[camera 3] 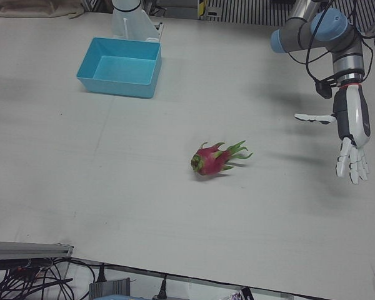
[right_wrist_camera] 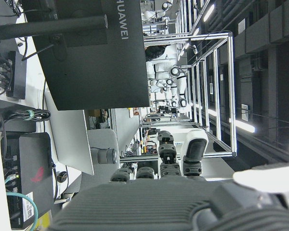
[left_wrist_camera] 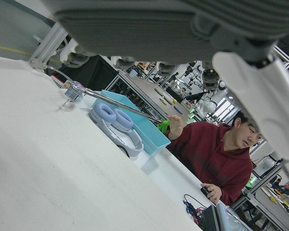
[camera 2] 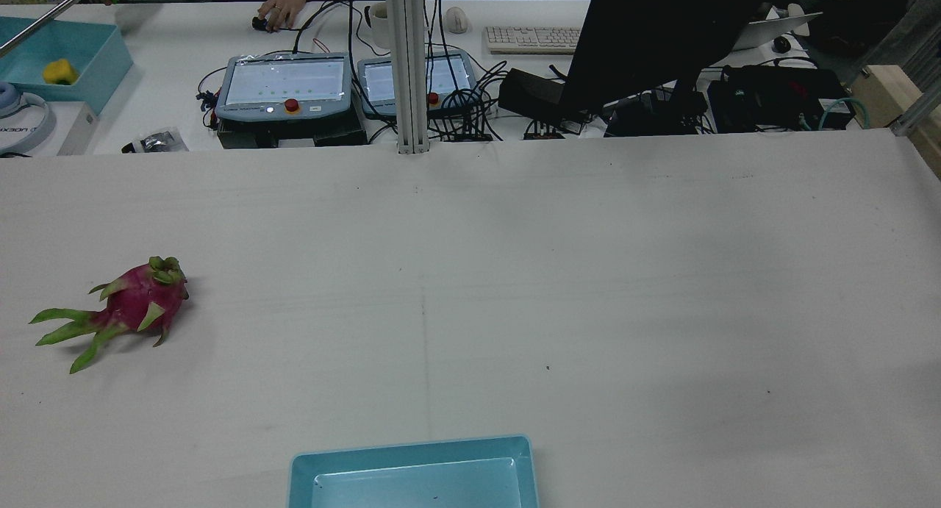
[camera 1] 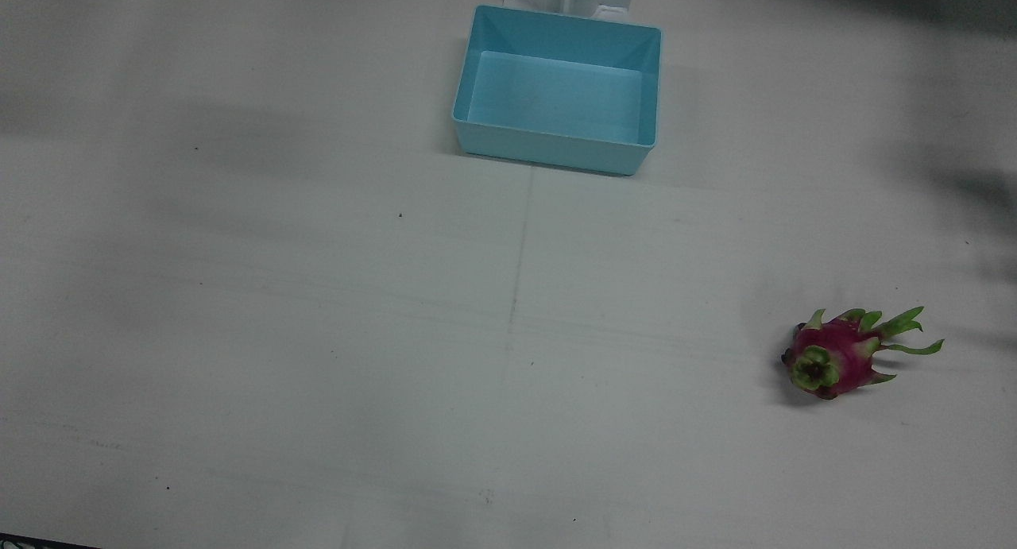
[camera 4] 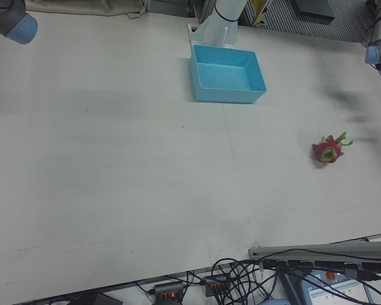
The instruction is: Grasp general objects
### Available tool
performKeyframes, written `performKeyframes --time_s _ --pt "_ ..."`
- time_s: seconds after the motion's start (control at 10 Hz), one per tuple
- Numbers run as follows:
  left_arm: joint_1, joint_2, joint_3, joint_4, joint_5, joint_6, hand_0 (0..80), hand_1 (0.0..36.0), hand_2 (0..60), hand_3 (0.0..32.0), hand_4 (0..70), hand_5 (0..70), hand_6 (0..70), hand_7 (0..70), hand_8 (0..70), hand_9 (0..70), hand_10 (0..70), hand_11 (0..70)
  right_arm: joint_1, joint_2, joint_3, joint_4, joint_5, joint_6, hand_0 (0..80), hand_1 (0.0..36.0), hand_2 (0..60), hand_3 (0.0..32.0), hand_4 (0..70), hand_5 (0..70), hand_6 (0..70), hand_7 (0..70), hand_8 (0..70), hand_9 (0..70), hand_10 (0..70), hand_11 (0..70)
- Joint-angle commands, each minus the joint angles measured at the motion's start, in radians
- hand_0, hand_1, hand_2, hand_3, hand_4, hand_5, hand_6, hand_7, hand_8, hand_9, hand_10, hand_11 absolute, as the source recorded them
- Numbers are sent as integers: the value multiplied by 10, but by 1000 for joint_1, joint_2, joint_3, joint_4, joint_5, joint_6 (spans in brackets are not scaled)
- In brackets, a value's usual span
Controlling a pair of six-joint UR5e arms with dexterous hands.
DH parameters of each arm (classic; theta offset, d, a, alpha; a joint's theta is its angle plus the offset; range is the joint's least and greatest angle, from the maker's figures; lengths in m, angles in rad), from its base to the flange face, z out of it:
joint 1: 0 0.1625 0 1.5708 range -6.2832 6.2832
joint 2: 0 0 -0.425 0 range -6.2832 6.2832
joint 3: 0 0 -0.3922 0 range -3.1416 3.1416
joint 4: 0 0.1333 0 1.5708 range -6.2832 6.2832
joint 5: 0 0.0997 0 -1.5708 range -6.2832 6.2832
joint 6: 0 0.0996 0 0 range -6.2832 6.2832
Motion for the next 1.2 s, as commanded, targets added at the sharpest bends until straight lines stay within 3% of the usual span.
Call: performKeyframes --time_s 0.0,0.1,0.3,0.4,0.5,0.7,0.9,1.0,1.1 --pt "17 -12 -91 -83 116 306 576 175 0 320 0 0 0 0 0 0 0 0 0 0 0 0 0 0 0 0 0 0 0 0 0 0 0 0 0 0" --pt "19 -17 -88 -37 94 333 561 163 0 320 0 0 0 0 0 0 0 0 0 0 0 0 0 0 0 0 0 0 0 0 0 0 0 0 0 0" --pt "19 -35 -88 35 17 465 551 142 0 320 0 4 0 11 0 0 0 9 0 0 0 0 0 0 0 0 0 0 0 0 0 0 0 0 0 0" --pt "17 -35 -90 47 -14 489 565 149 0 320 0 28 0 36 0 0 0 19 -1 0 0 0 0 0 0 0 0 0 0 0 0 0 0 0 0 0" --pt "17 -35 -84 49 -15 450 582 162 0 320 0 32 0 45 0 0 0 9 0 0 0 0 0 0 0 0 0 0 0 0 0 0 0 0 0 0" --pt "22 -49 -85 186 -9 154 560 152 0 320 0 0 0 6 0 0 0 0 0 0 0 0 0 0 0 0 0 0 0 0 0 0 0 0 0 0" --pt "65 -227 -81 590 24 126 519 124 0 320 0 0 0 0 0 0 0 0 -1 0 0 0 0 0 0 0 0 0 0 0 0 0 0 0 0 0" --pt "100 -274 -88 676 43 119 541 145 0 320 0 0 0 0 0 0 0 1 0 0 0 0 0 0 0 0 0 0 0 0 0 0 0 0 0 0" --pt "108 -308 -99 680 47 118 601 185 0 320 0 0 0 1 0 0 0 10 -1 0 0 0 0 0 0 0 0 0 0 0 0 0 0 0 0 0"
